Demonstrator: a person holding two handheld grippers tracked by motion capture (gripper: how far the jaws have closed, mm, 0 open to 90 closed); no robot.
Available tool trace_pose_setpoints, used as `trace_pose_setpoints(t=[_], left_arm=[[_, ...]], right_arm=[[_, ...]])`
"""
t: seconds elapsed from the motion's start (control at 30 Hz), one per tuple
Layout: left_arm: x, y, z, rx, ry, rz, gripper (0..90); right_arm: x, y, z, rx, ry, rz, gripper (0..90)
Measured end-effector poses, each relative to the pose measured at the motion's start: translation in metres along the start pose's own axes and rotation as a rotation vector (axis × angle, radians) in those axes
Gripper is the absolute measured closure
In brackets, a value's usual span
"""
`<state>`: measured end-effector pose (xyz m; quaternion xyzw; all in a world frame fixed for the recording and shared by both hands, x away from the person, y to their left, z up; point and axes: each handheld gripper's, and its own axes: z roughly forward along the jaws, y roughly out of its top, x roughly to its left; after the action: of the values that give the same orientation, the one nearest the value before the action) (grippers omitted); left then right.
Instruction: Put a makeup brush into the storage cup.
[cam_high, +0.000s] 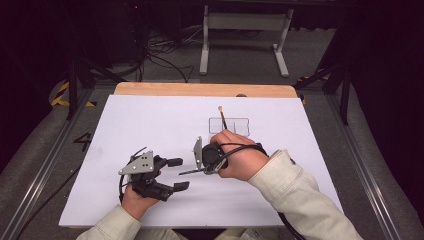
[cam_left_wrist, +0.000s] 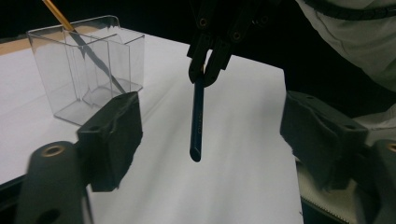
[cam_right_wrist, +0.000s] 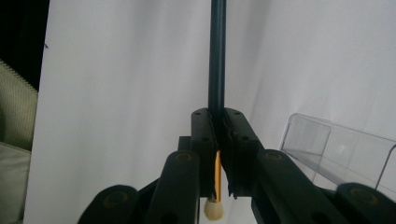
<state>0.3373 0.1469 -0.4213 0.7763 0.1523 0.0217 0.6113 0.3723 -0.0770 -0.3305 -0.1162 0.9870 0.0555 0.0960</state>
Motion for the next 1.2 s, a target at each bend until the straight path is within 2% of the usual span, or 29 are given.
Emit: trace_pose_setpoints(t=[0.17, 0.37, 0.53, 0.57, 0.63, 0.9, 1.2], left_arm=[[0.0005, -0.0013, 0.0035, 0.023, 0.024, 0.003, 36.0], [0.0021, -0.0017, 0.0042, 0.036, 0.015, -0.007, 50.1], [0.0005, -0.0021, 0.0058, 0.054, 0.010, 0.015, 67.0], [0.0000, -0.0021, 0.0062, 0.058, 0.008, 0.019, 67.0], [-0.0015, -0.0026, 0.0073, 0.076, 0.018, 0.023, 73.5], [-0.0013, -0.0033, 0.0086, 0.102, 0.020, 0.026, 83.2], [0.0001, -0.0037, 0.0097, 0.125, 0.013, 0.005, 83.6]], right_arm=[[0.0004, 0.0007, -0.0014, -0.003, -0.002, -0.002, 83.8], [0.0014, 0.0000, -0.0007, 0.005, 0.000, -0.004, 83.8], [0.0018, 0.0023, -0.0010, 0.006, -0.004, -0.010, 83.8], [0.0018, 0.0023, -0.0010, 0.006, -0.004, -0.010, 83.8], [0.0019, 0.0030, -0.0010, 0.007, -0.004, -0.014, 83.8], [0.0039, 0.0046, -0.0004, 0.027, 0.000, -0.029, 83.8], [0.0036, 0.0041, -0.0006, 0.028, -0.004, -0.039, 83.7]])
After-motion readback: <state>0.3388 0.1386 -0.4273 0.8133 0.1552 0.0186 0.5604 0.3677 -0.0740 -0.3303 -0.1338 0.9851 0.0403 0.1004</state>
